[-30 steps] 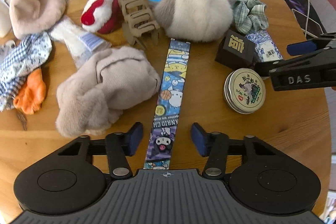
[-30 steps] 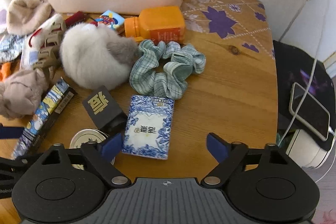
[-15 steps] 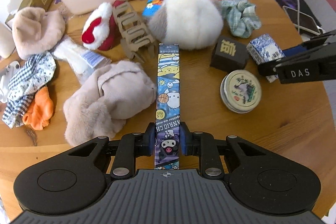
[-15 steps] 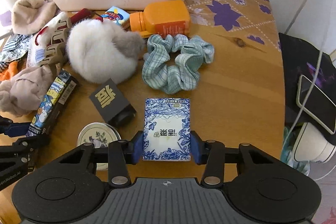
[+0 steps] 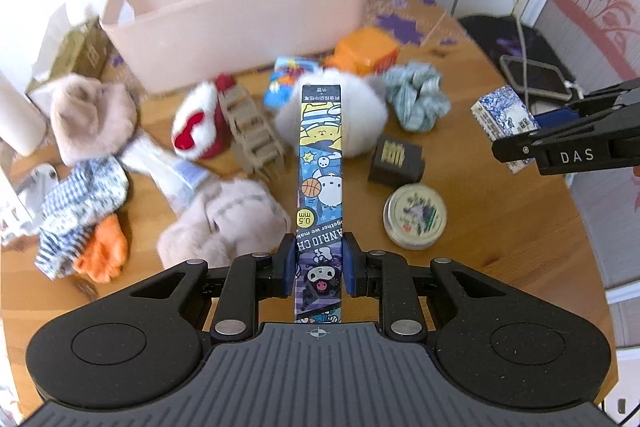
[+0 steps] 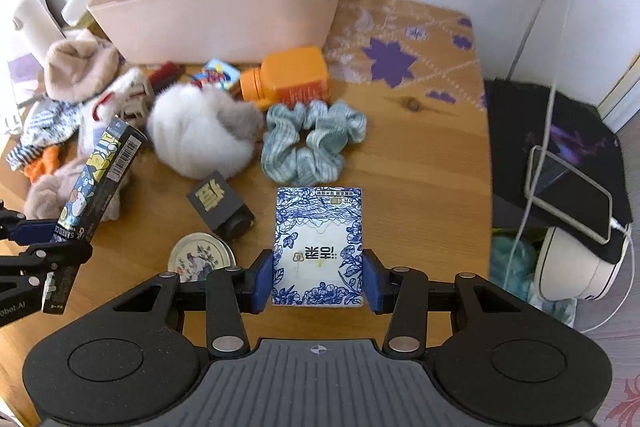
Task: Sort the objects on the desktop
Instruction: 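Carry both boxes over the beige basket and open both tools to drop them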
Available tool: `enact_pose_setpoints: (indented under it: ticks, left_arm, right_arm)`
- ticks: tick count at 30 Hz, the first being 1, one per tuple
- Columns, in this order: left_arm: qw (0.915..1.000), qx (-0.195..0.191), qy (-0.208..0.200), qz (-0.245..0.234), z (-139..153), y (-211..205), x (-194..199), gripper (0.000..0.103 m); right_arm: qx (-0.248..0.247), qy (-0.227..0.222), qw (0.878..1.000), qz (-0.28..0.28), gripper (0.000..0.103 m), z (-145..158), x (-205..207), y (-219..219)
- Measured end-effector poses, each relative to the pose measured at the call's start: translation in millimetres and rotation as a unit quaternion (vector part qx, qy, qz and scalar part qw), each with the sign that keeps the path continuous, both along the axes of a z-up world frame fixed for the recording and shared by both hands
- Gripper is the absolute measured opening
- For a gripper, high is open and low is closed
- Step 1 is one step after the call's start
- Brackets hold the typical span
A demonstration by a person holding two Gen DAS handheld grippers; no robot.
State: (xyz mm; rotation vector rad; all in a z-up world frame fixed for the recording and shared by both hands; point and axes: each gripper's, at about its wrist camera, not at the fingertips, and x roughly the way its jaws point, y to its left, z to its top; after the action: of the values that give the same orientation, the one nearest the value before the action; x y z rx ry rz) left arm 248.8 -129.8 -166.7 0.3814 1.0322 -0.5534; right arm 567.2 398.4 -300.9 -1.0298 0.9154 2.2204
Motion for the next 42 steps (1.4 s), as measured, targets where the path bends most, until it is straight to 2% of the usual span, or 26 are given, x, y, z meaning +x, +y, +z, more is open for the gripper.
enact_pose_setpoints:
  ticks: [13,18,25,34,42]
  left_arm:
    - [0.9961,-0.030,-0.083,-0.003,76,26,32,0.023]
    - [0.9938,-0.035,-0.105,0.008,97,35,56,0.023]
    - [0.9886,-0.039,-0.145,-0.003,121,41,86,0.023]
    - [0.9832,-0.030,-0.180,-0.003,127,33,142,0.023]
    - [0.9842,-0.031,-0.173,0.020,102,15,203,0.023]
  right_arm:
    - [0.084,0.039,0.994,-0.057,0.043,70,24,10]
    - [0.106,0.057,0.991,-0.067,0.043,97,22,16]
    - [0.132,0.079,0.985,-0.077,0.043,136,12,29]
    - [0.175,0.089,0.977,-0.081,0.043,171,-21,72]
    - [0.173,0.088,0.975,-0.104,0.043,163,-63,116]
